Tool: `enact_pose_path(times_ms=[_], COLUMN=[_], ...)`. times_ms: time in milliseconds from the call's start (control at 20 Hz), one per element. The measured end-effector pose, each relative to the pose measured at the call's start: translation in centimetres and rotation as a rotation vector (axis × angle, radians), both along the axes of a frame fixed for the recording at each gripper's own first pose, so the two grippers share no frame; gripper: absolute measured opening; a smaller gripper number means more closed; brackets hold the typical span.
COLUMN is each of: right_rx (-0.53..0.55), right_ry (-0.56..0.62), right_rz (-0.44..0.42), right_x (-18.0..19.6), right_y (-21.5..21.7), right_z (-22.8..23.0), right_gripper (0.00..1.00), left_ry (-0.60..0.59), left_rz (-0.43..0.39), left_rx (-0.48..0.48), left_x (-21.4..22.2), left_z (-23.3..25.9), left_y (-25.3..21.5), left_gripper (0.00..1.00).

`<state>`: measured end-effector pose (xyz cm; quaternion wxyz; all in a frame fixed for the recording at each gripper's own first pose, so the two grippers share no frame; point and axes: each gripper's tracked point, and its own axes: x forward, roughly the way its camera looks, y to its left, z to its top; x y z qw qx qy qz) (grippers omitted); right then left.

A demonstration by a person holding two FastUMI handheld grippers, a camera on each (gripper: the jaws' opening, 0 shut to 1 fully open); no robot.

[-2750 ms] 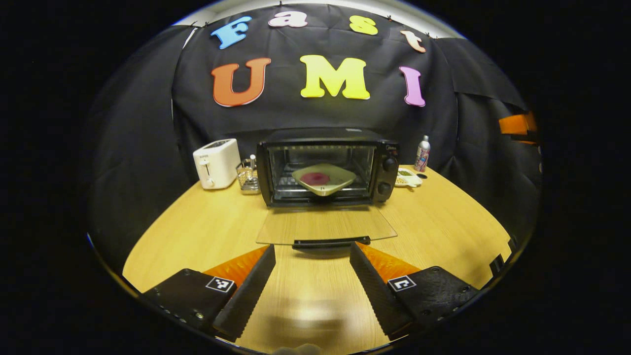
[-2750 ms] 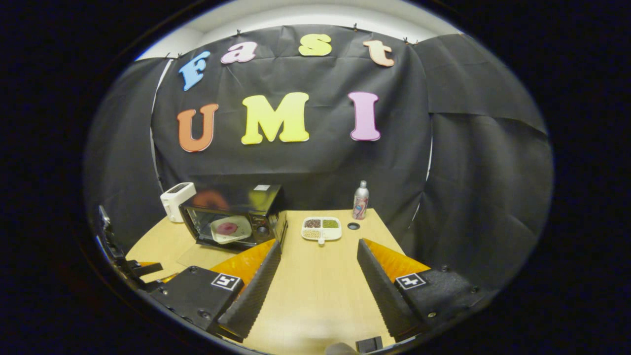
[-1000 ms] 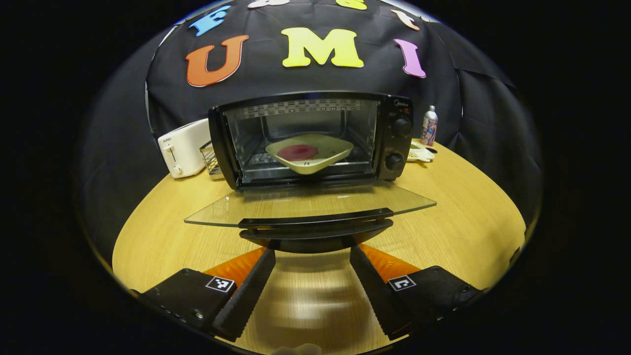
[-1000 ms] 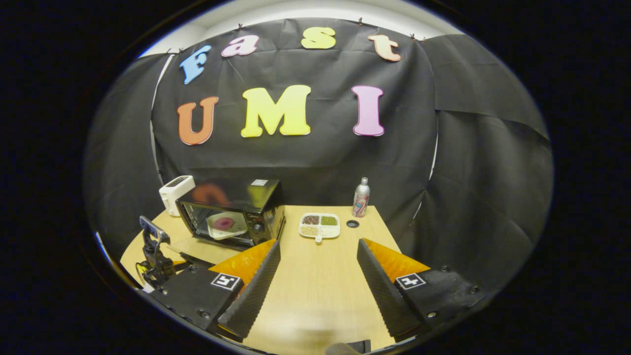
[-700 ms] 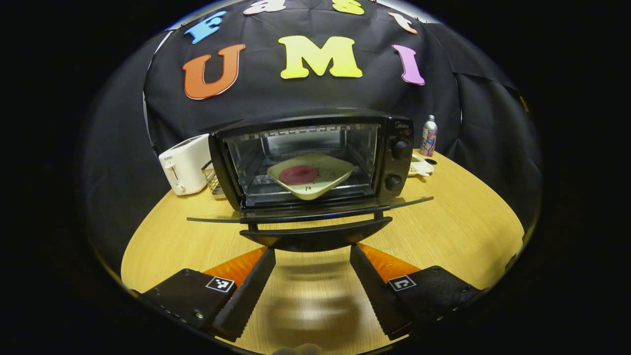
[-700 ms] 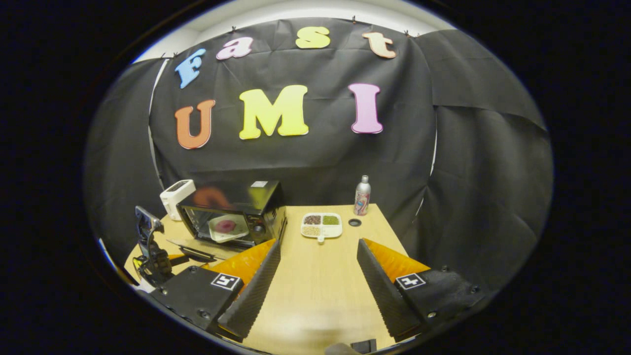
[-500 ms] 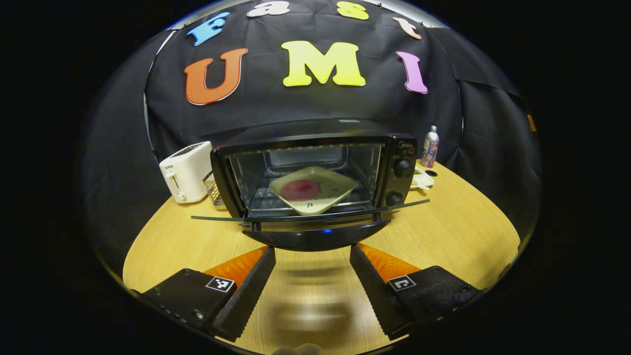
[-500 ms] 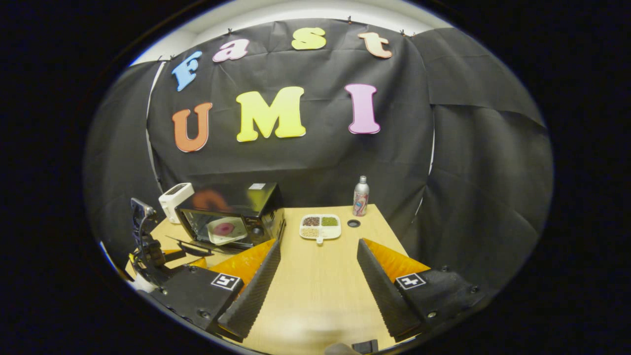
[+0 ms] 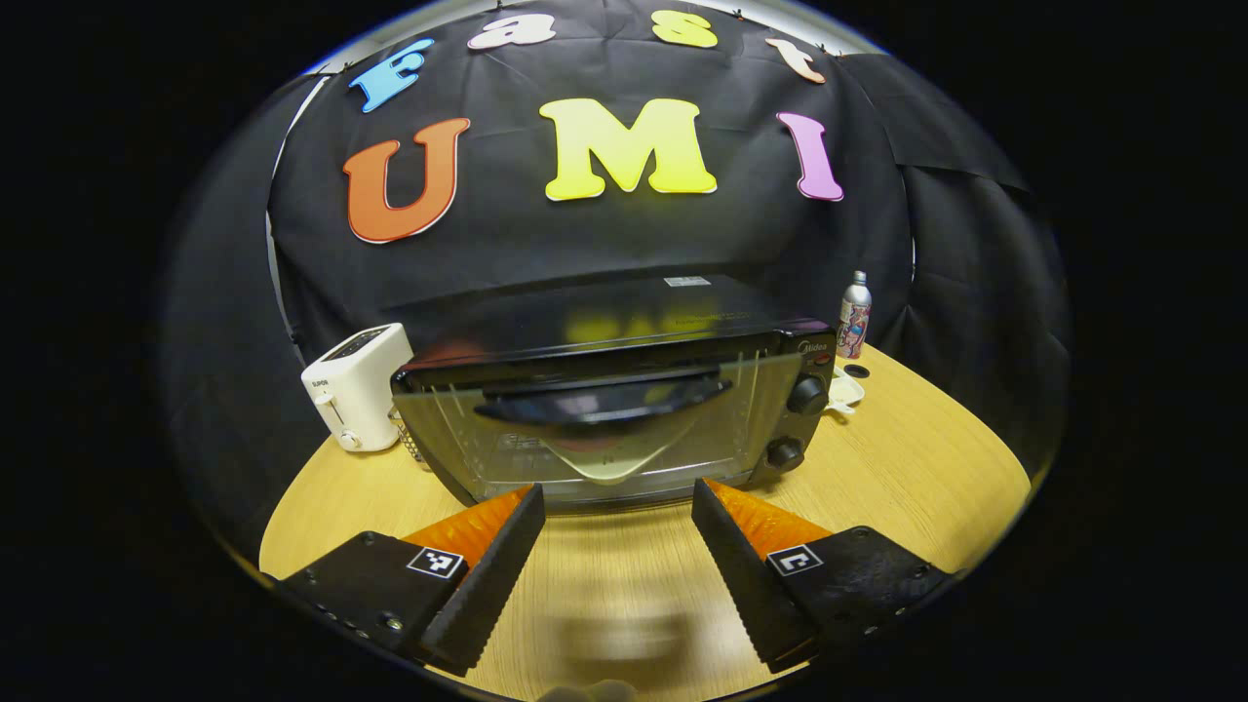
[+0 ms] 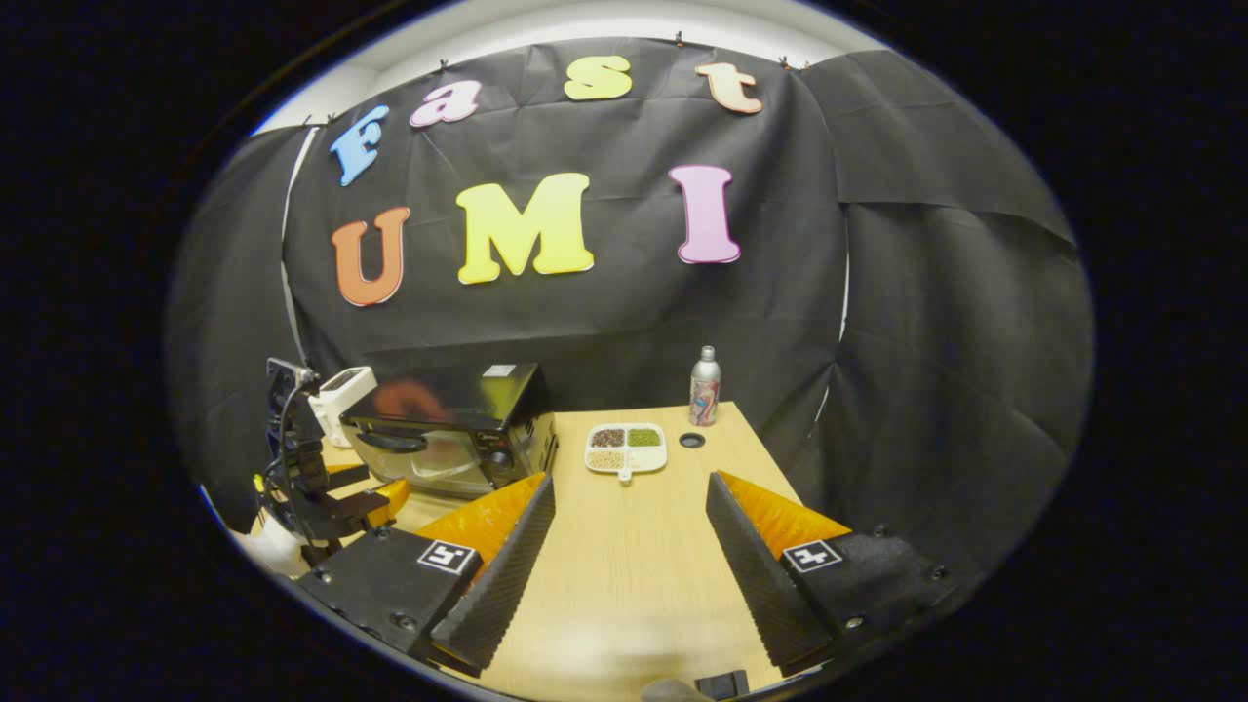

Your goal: Open the electric oven with the left hand, put the food in, and close the electric oven.

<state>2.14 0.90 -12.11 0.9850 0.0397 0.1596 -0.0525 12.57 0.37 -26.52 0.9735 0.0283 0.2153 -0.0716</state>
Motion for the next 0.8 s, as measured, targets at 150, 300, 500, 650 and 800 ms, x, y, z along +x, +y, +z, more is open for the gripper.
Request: enact_pose_path(times_ms=[150,300,500,650,800], right_rx=[-0.009,-0.012,-0.015,-0.024,-0.047], right_ry=[-0.005,-0.005,-0.017,-0.033,-0.069], right_rz=[0.002,0.005,0.000,-0.002,0.005], right_x=[-0.2,-0.1,-0.6,-1.2,-2.2], right_y=[0.1,0.2,0.7,1.4,2.0], right_z=[0.3,0.4,0.9,1.8,3.5], right_gripper=[0.96,0.96,0.96,0.96,0.96], left_ry=[-0.006,-0.004,-0.023,-0.049,-0.107], left_rz=[-0.006,-0.007,-0.001,-0.002,0.004], left_rx=[-0.007,-0.001,-0.021,-0.025,-0.035], left_x=[-0.2,-0.5,-1.6,-2.7,-4.8], left_z=[0.1,0.1,1.0,2.8,6.3], left_y=[-0.4,-0.3,-0.1,0.3,0.9], left_gripper=[0.97,0.97,0.97,0.97,0.97])
